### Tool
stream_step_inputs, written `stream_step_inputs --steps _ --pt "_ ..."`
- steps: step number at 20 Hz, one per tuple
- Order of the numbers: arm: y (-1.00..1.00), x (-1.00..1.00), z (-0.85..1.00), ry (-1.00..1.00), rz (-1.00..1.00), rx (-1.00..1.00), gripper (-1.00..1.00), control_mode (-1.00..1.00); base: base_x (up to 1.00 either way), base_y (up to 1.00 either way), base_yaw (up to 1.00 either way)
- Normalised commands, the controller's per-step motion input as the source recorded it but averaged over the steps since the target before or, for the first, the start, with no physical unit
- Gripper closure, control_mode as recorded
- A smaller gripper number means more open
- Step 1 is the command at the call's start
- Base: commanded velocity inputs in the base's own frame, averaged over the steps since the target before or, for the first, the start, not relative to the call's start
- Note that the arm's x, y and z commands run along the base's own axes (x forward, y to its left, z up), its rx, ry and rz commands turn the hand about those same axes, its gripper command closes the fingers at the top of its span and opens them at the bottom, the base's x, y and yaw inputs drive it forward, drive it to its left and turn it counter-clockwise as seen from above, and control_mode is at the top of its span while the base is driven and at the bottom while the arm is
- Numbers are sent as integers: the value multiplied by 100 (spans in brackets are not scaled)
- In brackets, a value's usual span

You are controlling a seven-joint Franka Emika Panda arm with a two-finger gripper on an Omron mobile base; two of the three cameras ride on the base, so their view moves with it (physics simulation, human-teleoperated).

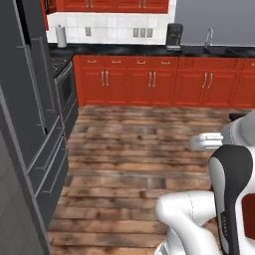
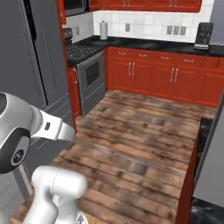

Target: Move the hot dog bun to the plate on the dining table and place the condiment next to that plate. Then navigate to the fridge and take the sausage and place it on the plate as well.

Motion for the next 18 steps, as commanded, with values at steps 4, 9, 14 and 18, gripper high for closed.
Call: stream_step_inputs --steps 4,9,14,18 --pt "0 0 0 0 0 0 -100 100 100 0 -16" --pt "0 0 0 0 0 0 -100 100 100 0 -3" --pt "0 0 0 0 0 0 -100 100 100 0 10" --pt "0 0 0 0 0 0 -100 100 100 -1 24"
